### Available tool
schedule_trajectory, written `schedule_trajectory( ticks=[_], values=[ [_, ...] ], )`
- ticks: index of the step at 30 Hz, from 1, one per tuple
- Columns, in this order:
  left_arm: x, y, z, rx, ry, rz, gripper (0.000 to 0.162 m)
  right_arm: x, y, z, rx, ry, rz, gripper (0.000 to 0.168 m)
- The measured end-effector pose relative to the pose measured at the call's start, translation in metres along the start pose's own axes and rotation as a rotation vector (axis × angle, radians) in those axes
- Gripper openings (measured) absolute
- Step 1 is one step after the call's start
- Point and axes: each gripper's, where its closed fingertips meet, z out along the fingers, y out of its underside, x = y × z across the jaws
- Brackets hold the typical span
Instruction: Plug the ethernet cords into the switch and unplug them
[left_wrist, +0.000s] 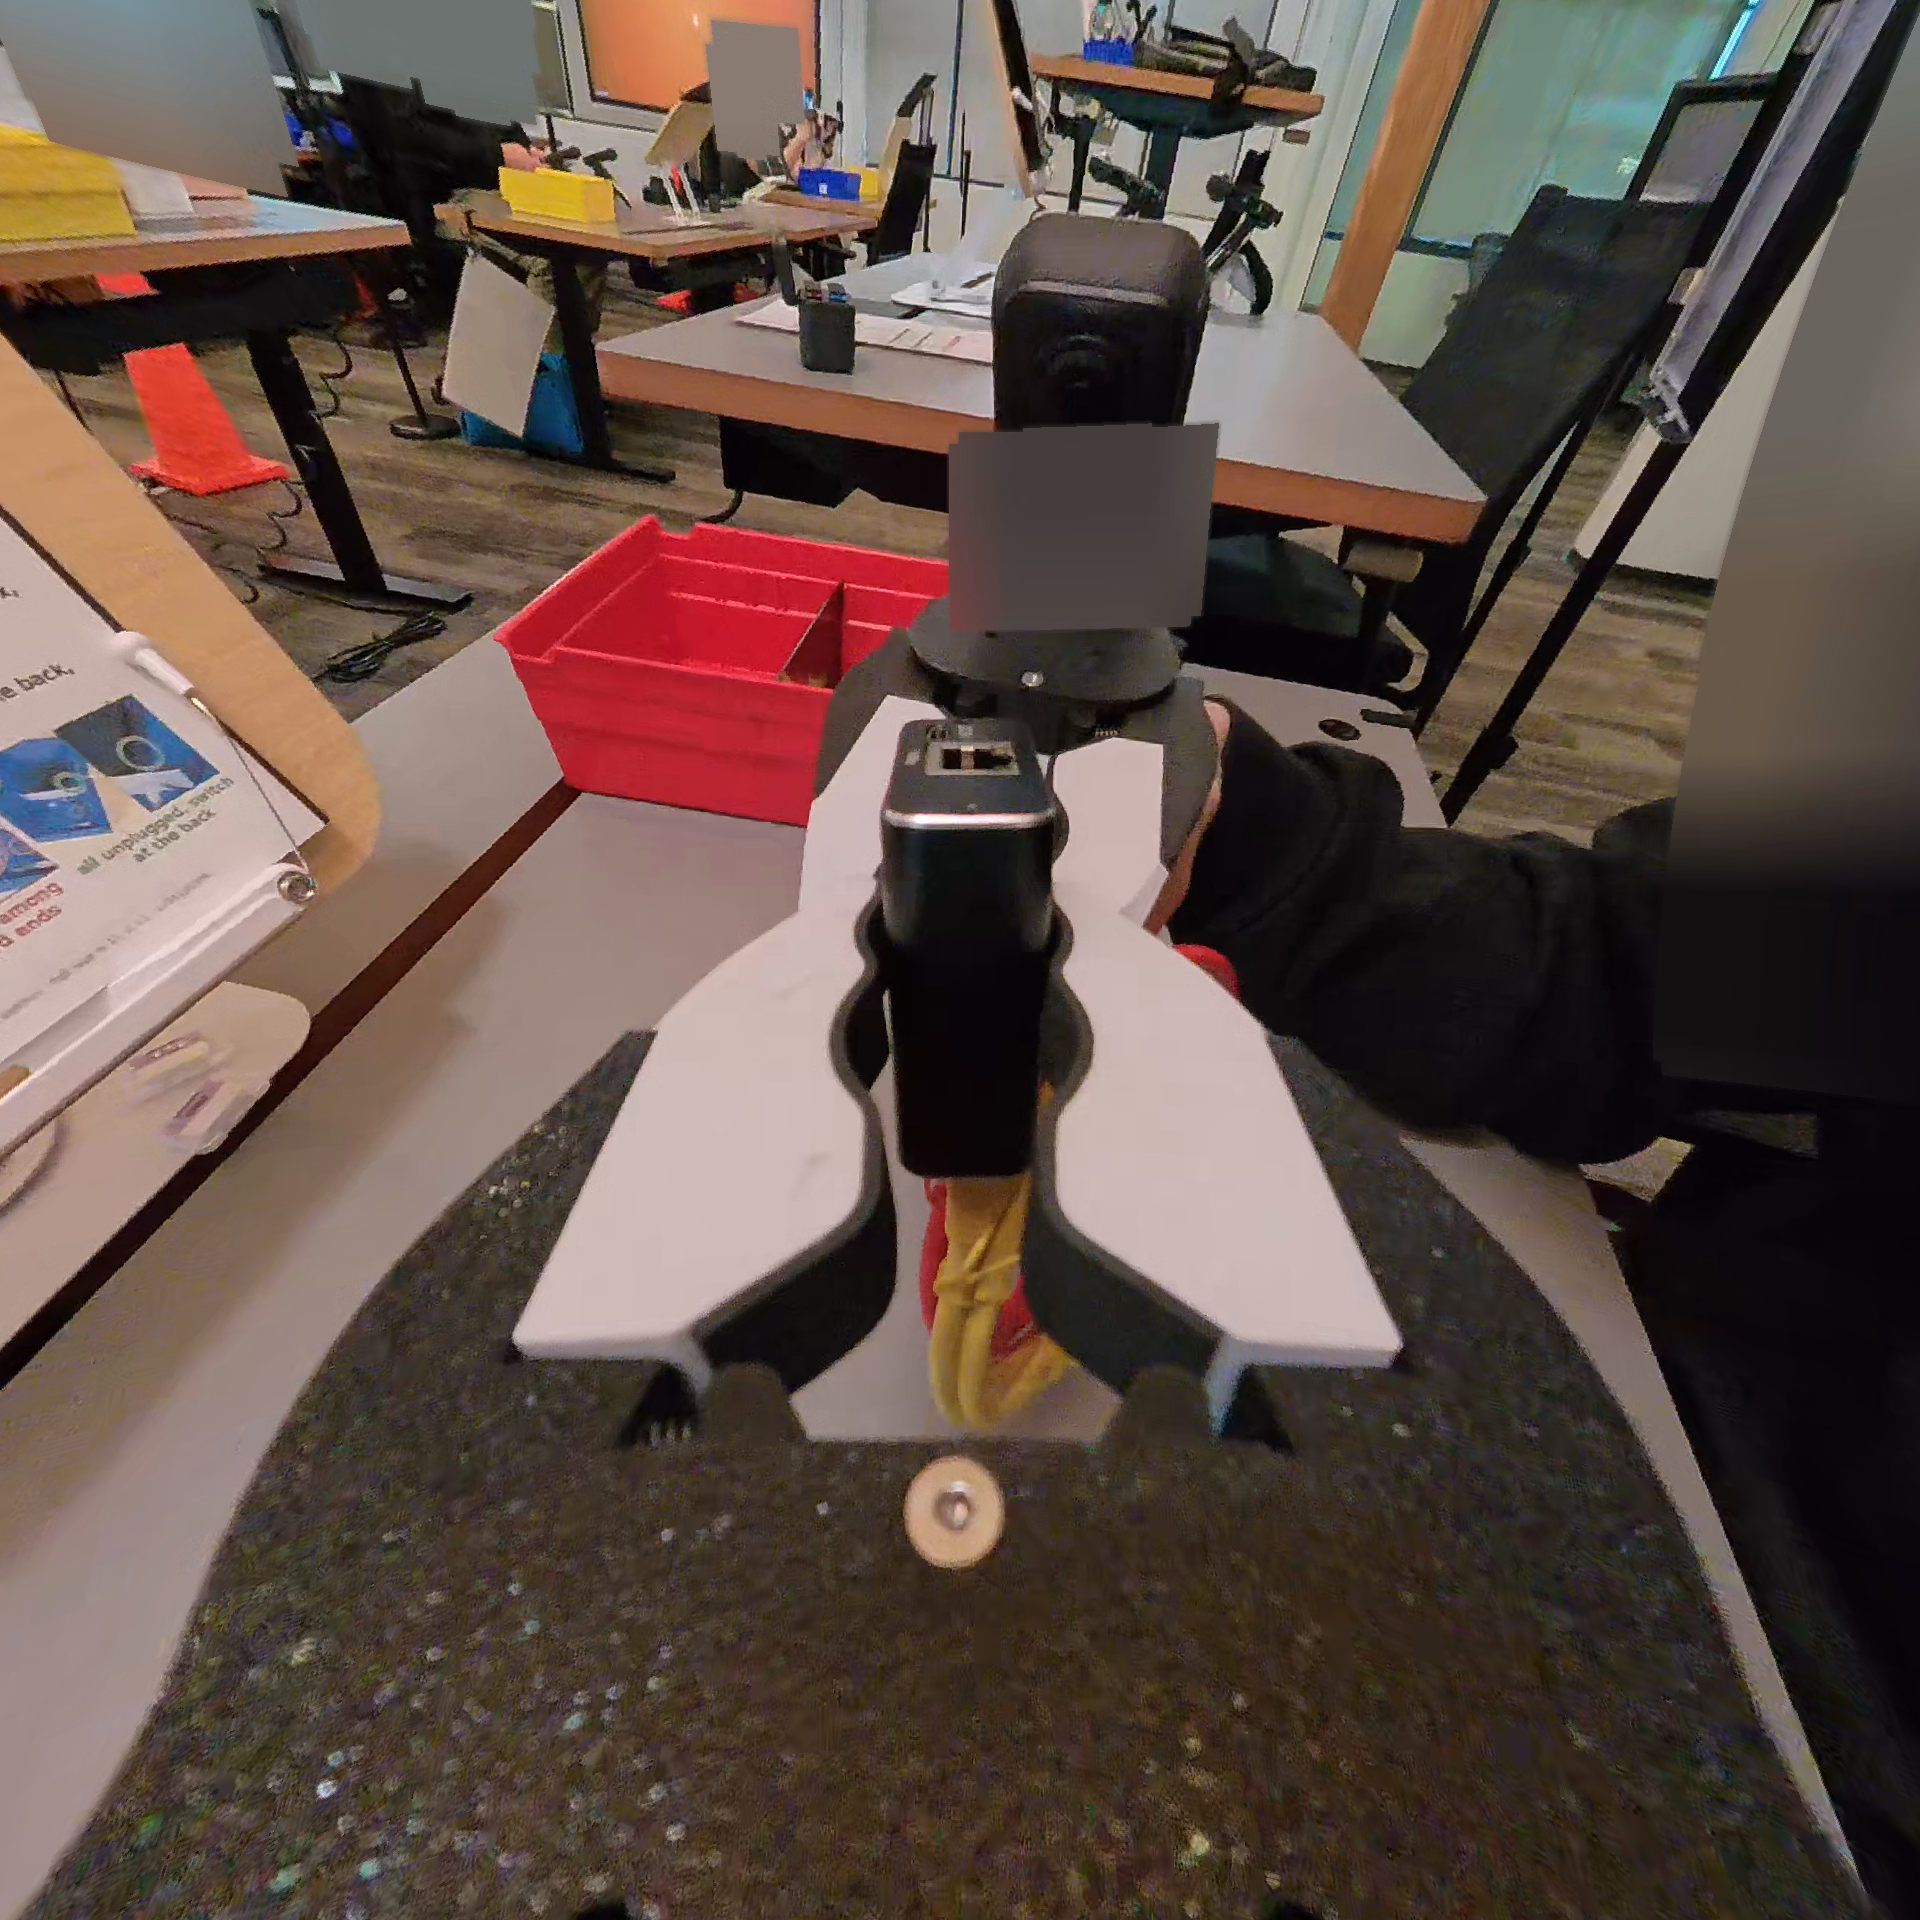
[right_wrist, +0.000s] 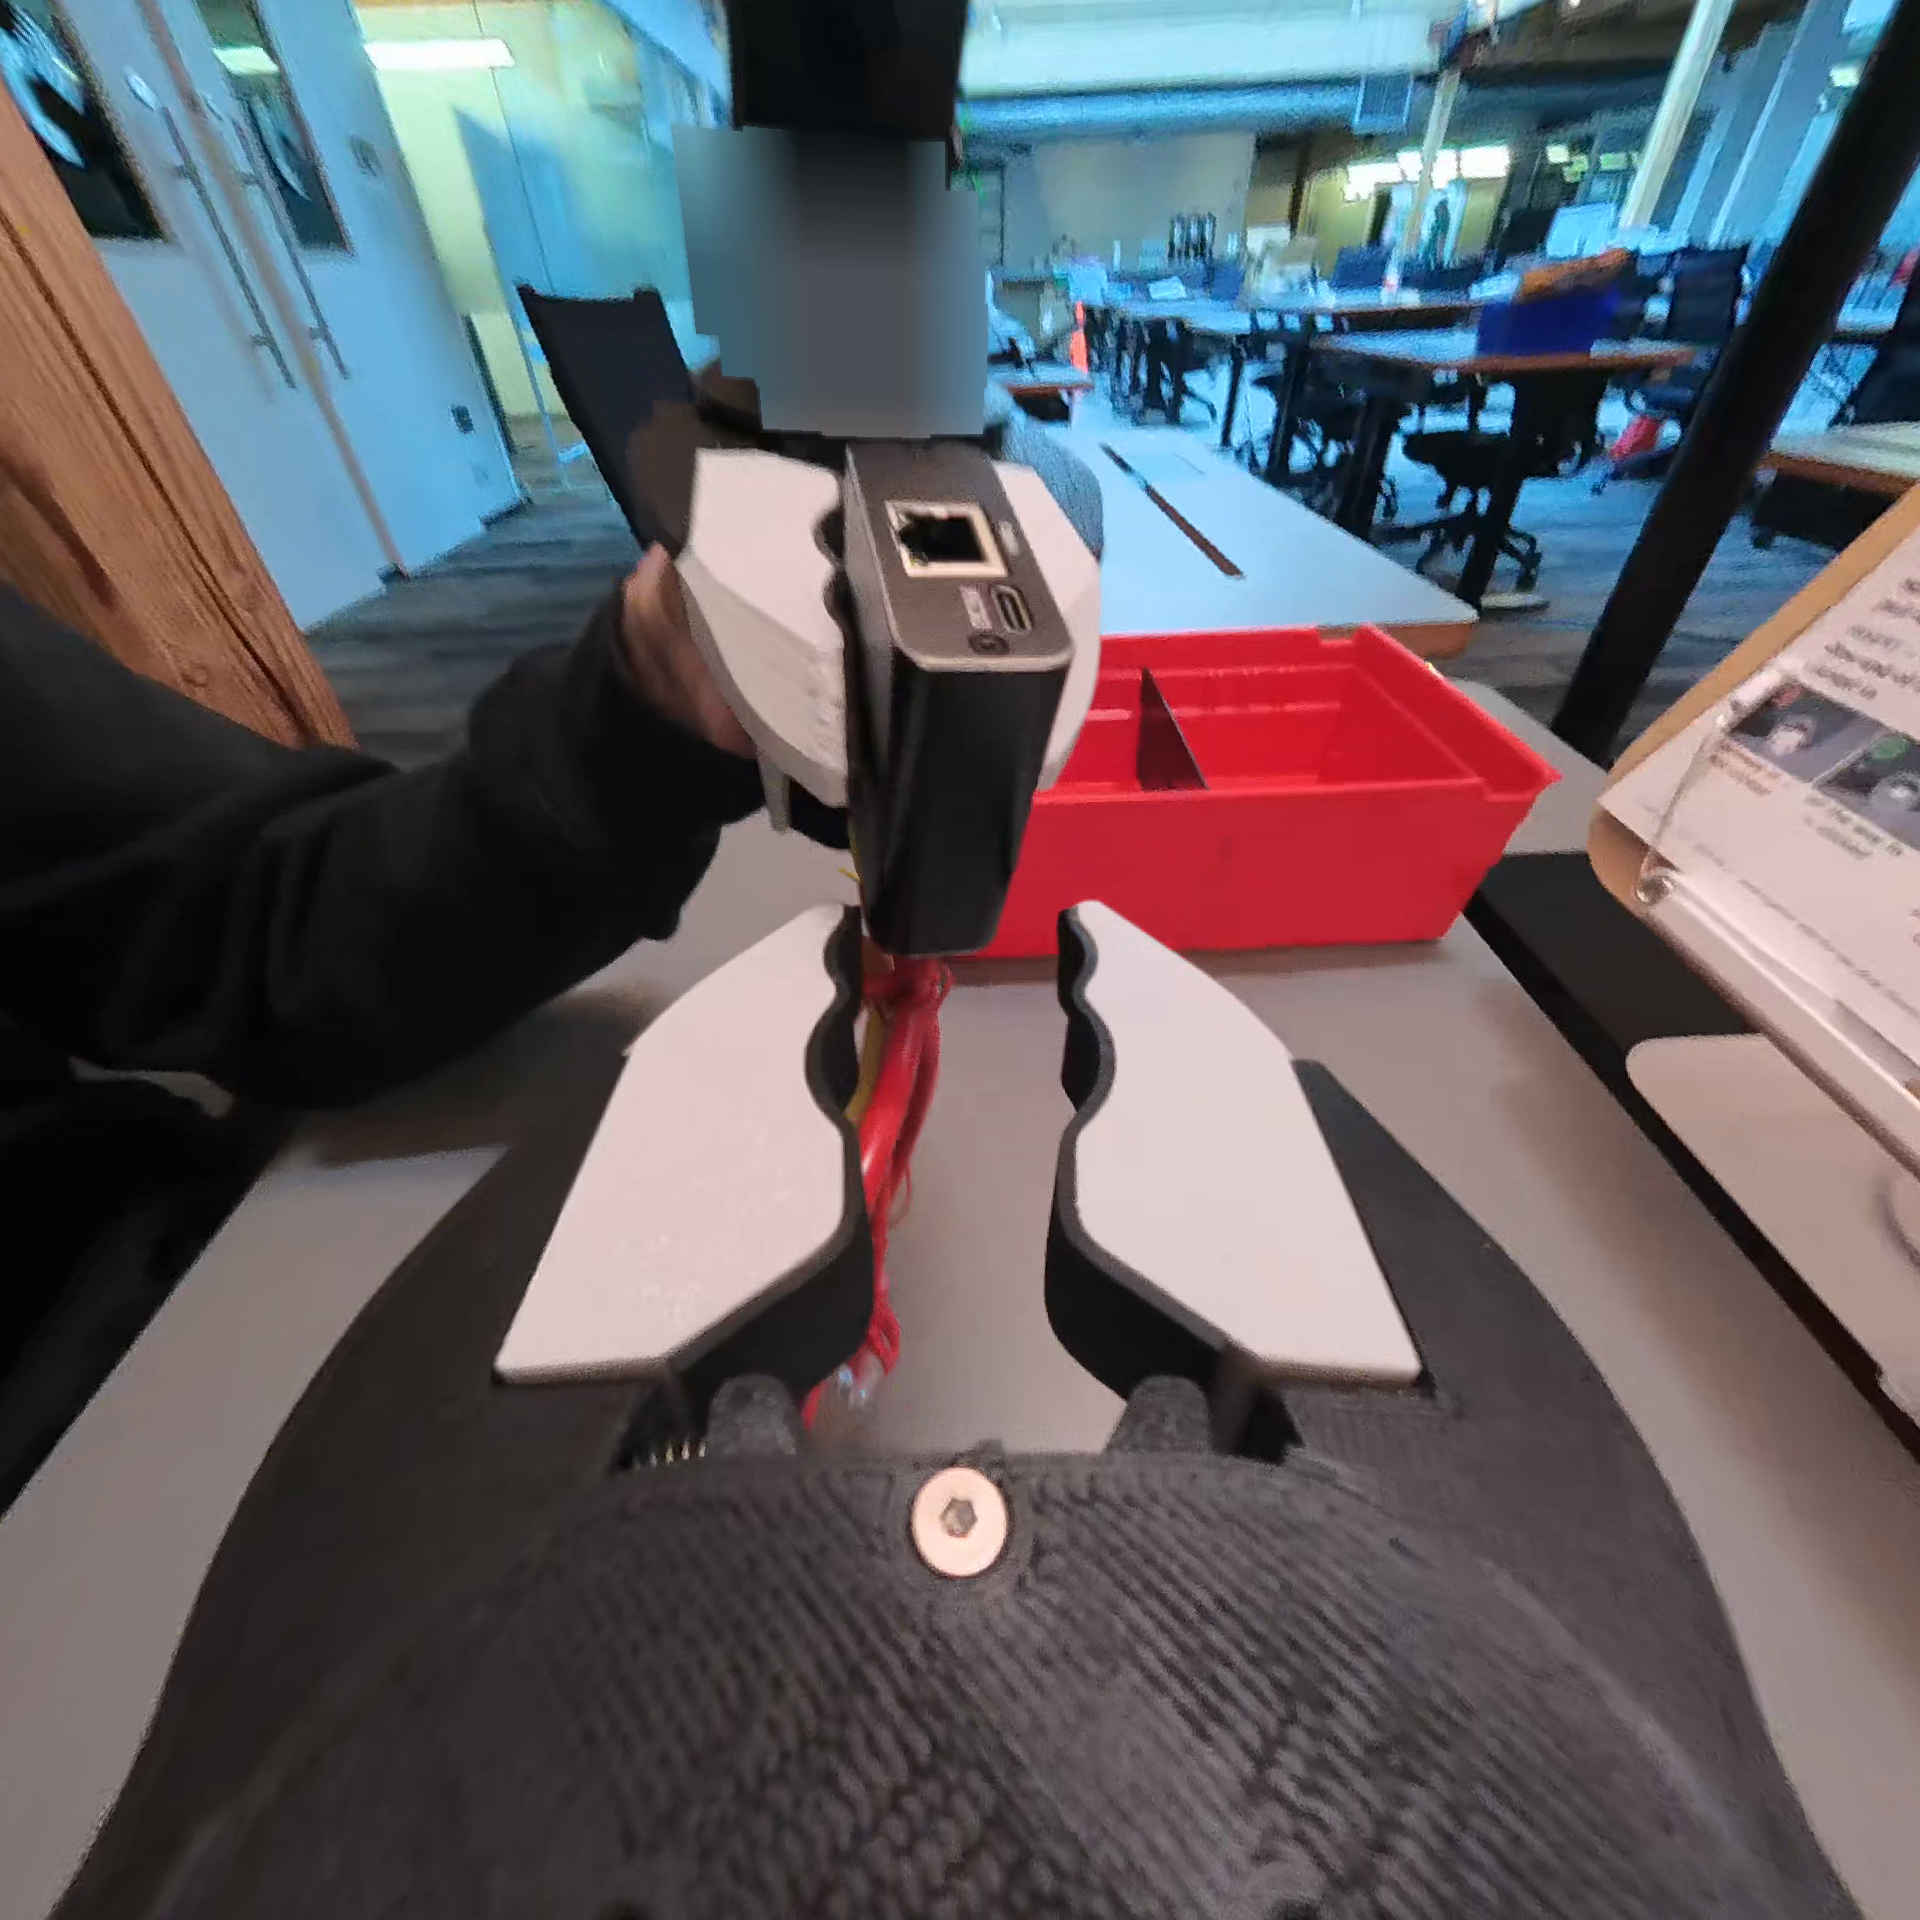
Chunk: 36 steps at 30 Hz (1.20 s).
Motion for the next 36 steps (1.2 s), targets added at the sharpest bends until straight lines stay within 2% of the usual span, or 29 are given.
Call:
schedule_trajectory(
  ticks=[3, 9, 12, 15, 18, 21, 25, 27, 36],
  values=[
    [-0.004, 0.003, 0.001, -0.025, -0.038, 0.011, 0.025, 0.005, -0.002, -0.006, -0.011, 0.048, -0.023, 0.047],
    [-0.014, 0.0, -0.002, -0.033, -0.141, 0.03, 0.025, 0.005, -0.027, -0.021, 0.125, 0.046, 0.046, 0.049],
    [-0.018, 0.0, -0.003, -0.047, -0.193, 0.047, 0.025, -0.002, -0.019, -0.013, 0.058, 0.024, 0.027, 0.052],
    [-0.023, 0.001, -0.004, -0.07, -0.246, 0.078, 0.025, 0.001, -0.018, -0.011, -0.021, 0.104, -0.029, 0.054],
    [-0.019, -0.003, -0.003, -0.052, -0.236, 0.094, 0.025, 0.006, -0.01, -0.009, -0.074, 0.153, -0.094, 0.055],
    [-0.009, -0.005, 0.002, -0.03, -0.169, 0.093, 0.025, 0.015, 0.007, 0.0, -0.116, 0.148, -0.043, 0.058],
    [-0.007, -0.005, 0.004, -0.009, -0.12, 0.057, 0.025, 0.002, 0.0, 0.004, -0.02, 0.036, -0.02, 0.036],
    [-0.005, -0.006, 0.003, 0.014, -0.089, 0.033, 0.025, 0.001, -0.001, 0.003, -0.004, 0.021, -0.011, 0.03],
    [-0.004, -0.008, 0.001, 0.064, -0.031, -0.026, 0.025, 0.0, -0.004, 0.0, 0.031, -0.009, -0.038, 0.026]
  ],
)
